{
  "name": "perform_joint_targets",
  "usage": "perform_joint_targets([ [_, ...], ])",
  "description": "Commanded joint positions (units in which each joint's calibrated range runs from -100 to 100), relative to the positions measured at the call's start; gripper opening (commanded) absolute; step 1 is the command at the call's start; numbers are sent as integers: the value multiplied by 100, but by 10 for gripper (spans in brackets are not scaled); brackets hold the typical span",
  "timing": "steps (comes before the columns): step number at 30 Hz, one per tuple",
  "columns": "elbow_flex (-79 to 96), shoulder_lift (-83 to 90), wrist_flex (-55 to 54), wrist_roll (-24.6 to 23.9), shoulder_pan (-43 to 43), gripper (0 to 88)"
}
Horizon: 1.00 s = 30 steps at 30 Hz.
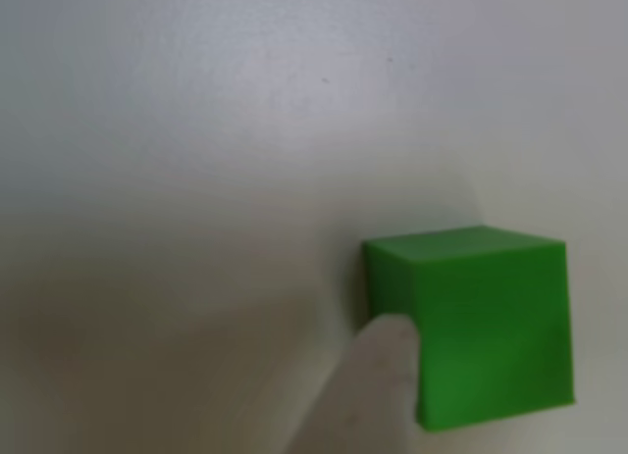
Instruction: Pick up green cube and drop it in the blue box
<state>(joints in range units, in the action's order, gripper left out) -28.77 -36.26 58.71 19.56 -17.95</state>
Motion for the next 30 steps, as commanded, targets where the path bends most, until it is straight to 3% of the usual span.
perform_joint_targets([
  [1, -777, -237, -37, 5, 55, 251],
  [30, -794, -547, -37, -24, 55, 251],
])
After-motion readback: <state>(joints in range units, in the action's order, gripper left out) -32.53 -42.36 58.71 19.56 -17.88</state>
